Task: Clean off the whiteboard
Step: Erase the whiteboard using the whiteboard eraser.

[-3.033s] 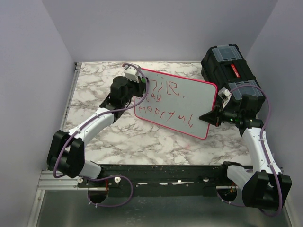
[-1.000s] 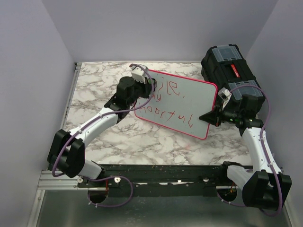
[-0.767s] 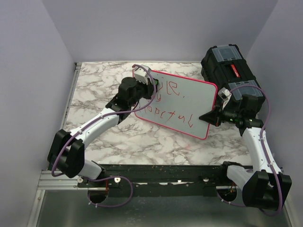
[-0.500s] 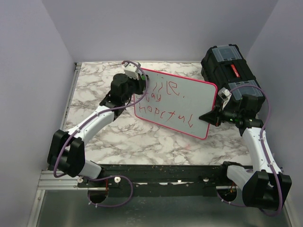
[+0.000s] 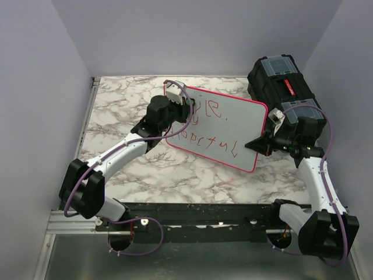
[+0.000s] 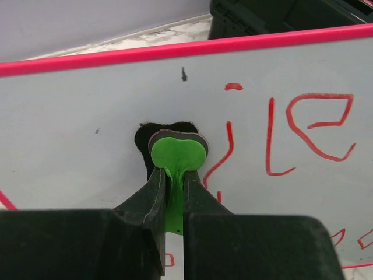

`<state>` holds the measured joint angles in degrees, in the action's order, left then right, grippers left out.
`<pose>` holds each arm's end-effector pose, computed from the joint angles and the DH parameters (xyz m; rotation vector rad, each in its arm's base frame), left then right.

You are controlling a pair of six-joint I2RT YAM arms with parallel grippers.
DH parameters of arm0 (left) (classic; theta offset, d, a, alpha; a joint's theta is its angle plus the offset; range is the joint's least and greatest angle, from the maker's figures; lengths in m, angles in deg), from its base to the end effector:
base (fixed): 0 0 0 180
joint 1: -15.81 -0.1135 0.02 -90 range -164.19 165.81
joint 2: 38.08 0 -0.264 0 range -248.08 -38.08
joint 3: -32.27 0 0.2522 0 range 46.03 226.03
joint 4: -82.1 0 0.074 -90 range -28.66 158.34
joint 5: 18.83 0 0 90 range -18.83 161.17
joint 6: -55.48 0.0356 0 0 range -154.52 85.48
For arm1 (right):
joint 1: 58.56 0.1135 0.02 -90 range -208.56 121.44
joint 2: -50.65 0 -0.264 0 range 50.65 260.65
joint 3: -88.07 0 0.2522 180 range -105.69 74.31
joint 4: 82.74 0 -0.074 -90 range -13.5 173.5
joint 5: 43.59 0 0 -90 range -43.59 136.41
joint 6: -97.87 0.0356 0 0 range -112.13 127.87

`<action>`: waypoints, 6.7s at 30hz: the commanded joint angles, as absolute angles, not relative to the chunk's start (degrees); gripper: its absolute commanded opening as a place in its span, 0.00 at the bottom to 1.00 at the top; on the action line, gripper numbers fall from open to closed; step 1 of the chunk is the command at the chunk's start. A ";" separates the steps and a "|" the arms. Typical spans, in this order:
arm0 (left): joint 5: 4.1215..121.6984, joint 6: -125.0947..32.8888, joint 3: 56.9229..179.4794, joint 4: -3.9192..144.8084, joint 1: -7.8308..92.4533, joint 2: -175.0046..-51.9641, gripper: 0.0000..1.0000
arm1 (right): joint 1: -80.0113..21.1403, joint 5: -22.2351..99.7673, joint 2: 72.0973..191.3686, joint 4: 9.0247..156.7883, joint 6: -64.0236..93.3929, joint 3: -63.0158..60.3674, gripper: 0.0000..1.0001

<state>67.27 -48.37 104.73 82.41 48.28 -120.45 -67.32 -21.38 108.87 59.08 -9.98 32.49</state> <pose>0.2867 -0.1853 0.3135 0.3389 1.7504 -0.6481 0.2018 0.0023 0.2691 -0.7189 1.8126 1.0223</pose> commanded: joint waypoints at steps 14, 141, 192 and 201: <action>67.38 -47.02 104.67 81.09 41.92 -120.44 0.00 | -67.02 -22.59 108.08 61.00 -14.10 31.84 0.01; 68.95 -46.75 103.58 79.96 44.65 -119.96 0.00 | -67.04 -22.51 108.05 60.64 -14.51 31.86 0.00; 67.19 -47.69 99.86 81.79 45.12 -118.21 0.00 | -67.00 -22.32 108.23 60.57 -14.70 31.86 0.01; 63.53 -49.37 99.21 82.51 42.94 -117.74 0.00 | -67.01 -22.44 108.40 60.56 -14.70 31.81 0.01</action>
<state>66.55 -48.00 100.27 81.71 41.29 -118.81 -67.29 -21.38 109.11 58.53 -11.83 32.49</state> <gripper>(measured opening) 0.067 0.060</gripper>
